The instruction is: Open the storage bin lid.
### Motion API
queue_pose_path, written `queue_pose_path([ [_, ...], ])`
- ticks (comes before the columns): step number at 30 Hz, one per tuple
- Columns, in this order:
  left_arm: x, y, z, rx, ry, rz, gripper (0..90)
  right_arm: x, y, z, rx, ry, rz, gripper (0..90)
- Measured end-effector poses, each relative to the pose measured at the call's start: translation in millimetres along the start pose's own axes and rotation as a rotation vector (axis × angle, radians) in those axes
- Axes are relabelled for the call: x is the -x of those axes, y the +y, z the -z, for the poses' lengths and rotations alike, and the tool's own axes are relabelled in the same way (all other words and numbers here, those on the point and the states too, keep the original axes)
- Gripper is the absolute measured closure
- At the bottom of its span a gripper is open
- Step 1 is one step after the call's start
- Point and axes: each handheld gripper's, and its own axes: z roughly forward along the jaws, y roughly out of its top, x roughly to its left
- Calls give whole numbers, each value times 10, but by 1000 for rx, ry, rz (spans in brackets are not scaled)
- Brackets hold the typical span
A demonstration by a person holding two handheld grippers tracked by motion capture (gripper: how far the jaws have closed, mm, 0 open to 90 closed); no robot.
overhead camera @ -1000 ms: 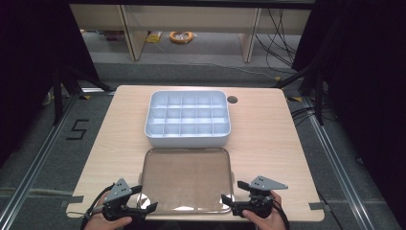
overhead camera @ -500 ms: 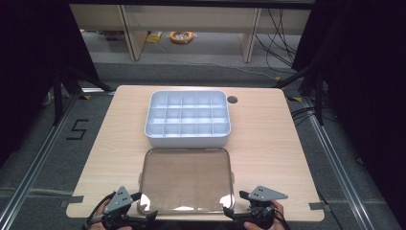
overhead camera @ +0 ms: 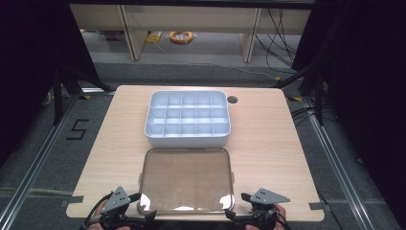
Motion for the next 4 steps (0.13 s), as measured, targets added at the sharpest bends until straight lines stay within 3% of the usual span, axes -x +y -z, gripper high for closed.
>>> queue_pose_path([
  [1, -13, 1, 3, -13, 3, 9, 152, 2, -1, -1, 0, 2, -1, 165],
  [4, -16, -1, -5, 6, -1, 10, 151, 17, -4, -5, 3, 4, -13, 165],
])
